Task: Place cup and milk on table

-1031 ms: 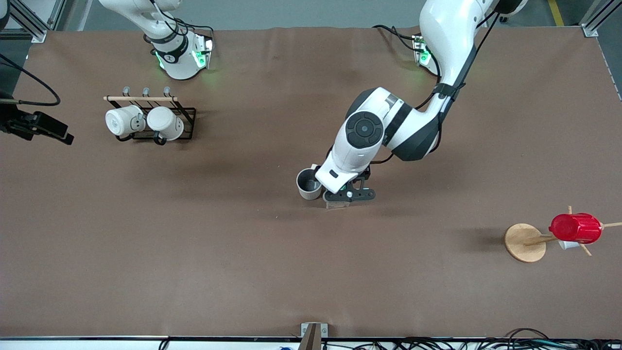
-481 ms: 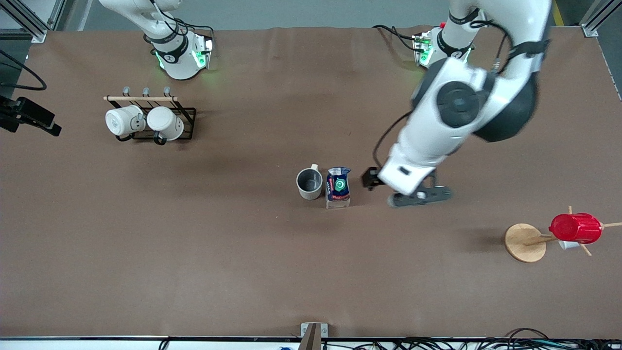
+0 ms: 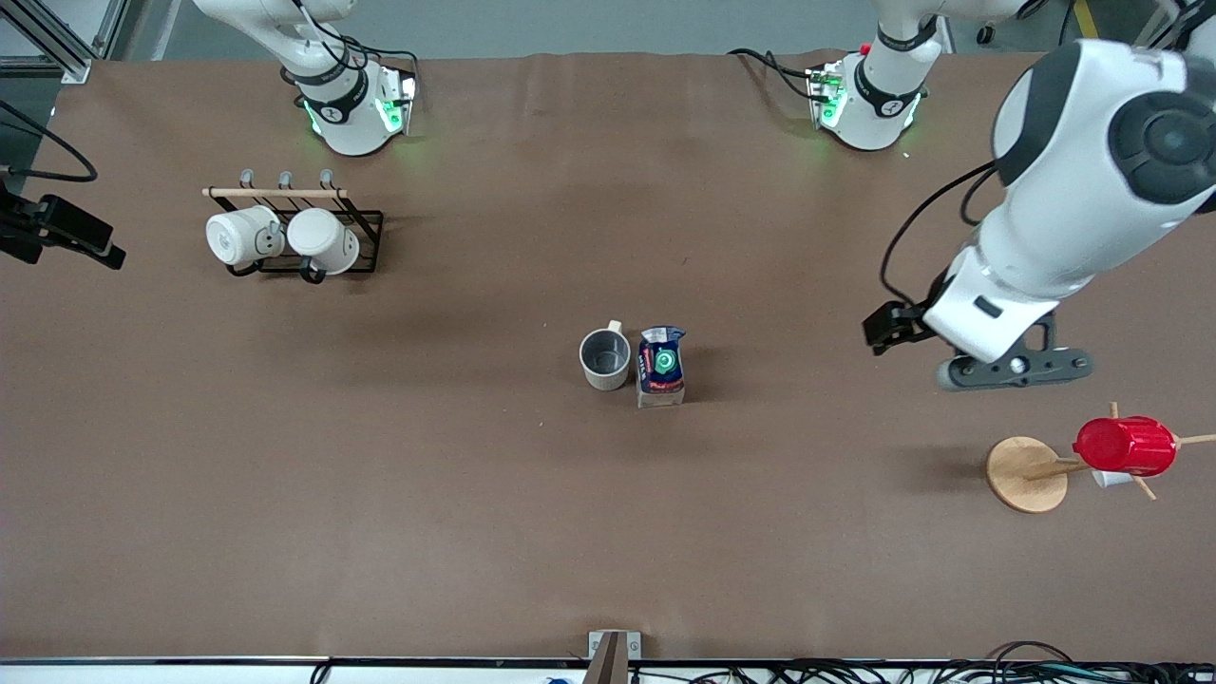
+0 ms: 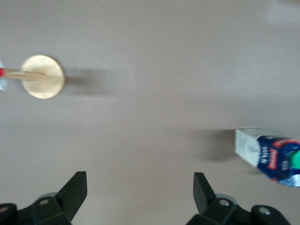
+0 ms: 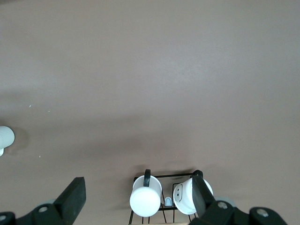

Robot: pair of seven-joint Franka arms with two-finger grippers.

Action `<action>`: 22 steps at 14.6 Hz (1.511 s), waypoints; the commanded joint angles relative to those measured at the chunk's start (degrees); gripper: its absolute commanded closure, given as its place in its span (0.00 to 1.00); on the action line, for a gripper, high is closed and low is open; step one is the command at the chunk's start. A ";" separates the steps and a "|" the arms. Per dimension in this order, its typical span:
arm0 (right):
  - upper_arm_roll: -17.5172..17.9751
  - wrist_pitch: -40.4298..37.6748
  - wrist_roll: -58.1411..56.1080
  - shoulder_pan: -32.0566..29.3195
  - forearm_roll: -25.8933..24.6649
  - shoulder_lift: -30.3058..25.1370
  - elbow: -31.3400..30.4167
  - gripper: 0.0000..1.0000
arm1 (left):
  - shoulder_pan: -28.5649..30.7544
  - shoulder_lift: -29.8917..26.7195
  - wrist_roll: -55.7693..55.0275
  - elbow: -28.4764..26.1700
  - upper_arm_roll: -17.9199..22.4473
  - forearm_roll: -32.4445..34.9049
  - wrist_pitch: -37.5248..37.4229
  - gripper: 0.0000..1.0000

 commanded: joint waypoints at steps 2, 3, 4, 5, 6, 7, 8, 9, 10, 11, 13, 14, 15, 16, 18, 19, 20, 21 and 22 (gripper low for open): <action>0.78 -0.70 -0.76 -0.81 -0.62 0.11 0.65 0.00 | 4.06 -7.74 6.85 -9.61 -0.63 1.32 2.15 0.00; 0.78 -0.70 -0.84 -0.81 -0.62 0.11 0.65 0.00 | 5.20 -10.46 8.52 -13.37 -0.63 1.32 4.68 0.00; 0.78 -0.70 -0.76 -0.89 -0.62 0.11 0.65 0.00 | 6.60 -12.66 10.62 -16.63 -0.72 1.32 7.15 0.00; 0.78 -0.70 -0.76 -0.89 -0.62 0.11 0.65 0.00 | 7.31 -14.94 12.47 -19.62 -0.81 1.15 8.82 0.00; 0.78 -0.70 -0.76 -0.89 -0.62 0.11 0.65 0.00 | 7.75 -16.53 13.01 -21.30 -0.72 1.15 9.36 0.00; 0.78 -0.70 -0.76 -0.89 -0.62 0.11 0.65 0.00 | 8.45 -17.68 13.10 -21.93 -0.81 1.06 9.28 0.00; 0.78 -0.70 -0.76 -0.89 -0.62 0.11 0.56 0.00 | 8.63 -18.82 13.54 -22.28 -0.81 0.89 8.93 0.00; 0.78 -0.70 -0.84 -0.89 -0.62 0.11 0.65 0.00 | 8.63 -19.62 14.50 -22.29 -0.72 0.71 8.41 0.00; 0.78 -0.70 -0.85 -0.89 -0.62 0.11 0.56 0.00 | 8.55 -19.97 15.12 -21.77 -0.46 0.54 7.36 0.00; 0.78 -0.70 -0.76 -0.89 -0.62 0.11 0.56 0.00 | 8.55 -19.98 15.21 -20.54 -0.46 0.36 6.04 0.00; 0.78 -1.05 -0.85 -0.98 -0.62 0.11 0.56 0.00 | 8.55 -19.63 15.21 -18.17 -0.37 -0.43 3.14 0.00; 0.78 -1.05 -0.76 -0.98 -0.62 0.11 0.56 0.00 | 8.63 -19.62 15.21 -17.90 -0.28 -1.22 2.78 0.00; 0.78 -1.05 -0.84 -0.98 -0.62 0.11 0.56 0.00 | 8.81 -19.71 15.21 -17.89 -0.28 -2.35 2.43 0.00; 0.78 -1.05 -0.76 -0.98 -0.62 0.11 0.56 0.00 | 9.33 -19.80 15.21 -17.72 -0.28 -3.24 2.08 0.00; 0.78 -1.05 -0.76 -0.98 -0.62 0.11 0.56 0.00 | 9.51 -19.80 15.21 -17.37 -0.28 -3.42 1.03 0.00; 0.78 -1.05 -0.76 -0.98 -0.62 0.11 0.56 0.00 | 9.51 -19.80 15.21 -16.93 -0.28 -3.42 0.41 0.00; 0.78 -1.05 -0.76 -0.98 -0.62 0.11 0.56 0.00 | 9.51 -19.80 15.13 -16.06 -0.28 -3.33 -0.90 0.00; 0.78 -1.05 -0.76 -0.98 -0.62 0.11 0.56 0.00 | 9.51 -19.71 15.13 -15.53 -0.28 -3.33 -1.79 0.00; 0.78 -1.14 -0.76 -0.98 -0.62 0.11 0.56 0.00 | 9.51 -19.71 15.21 -15.43 -0.28 -3.25 -2.14 0.00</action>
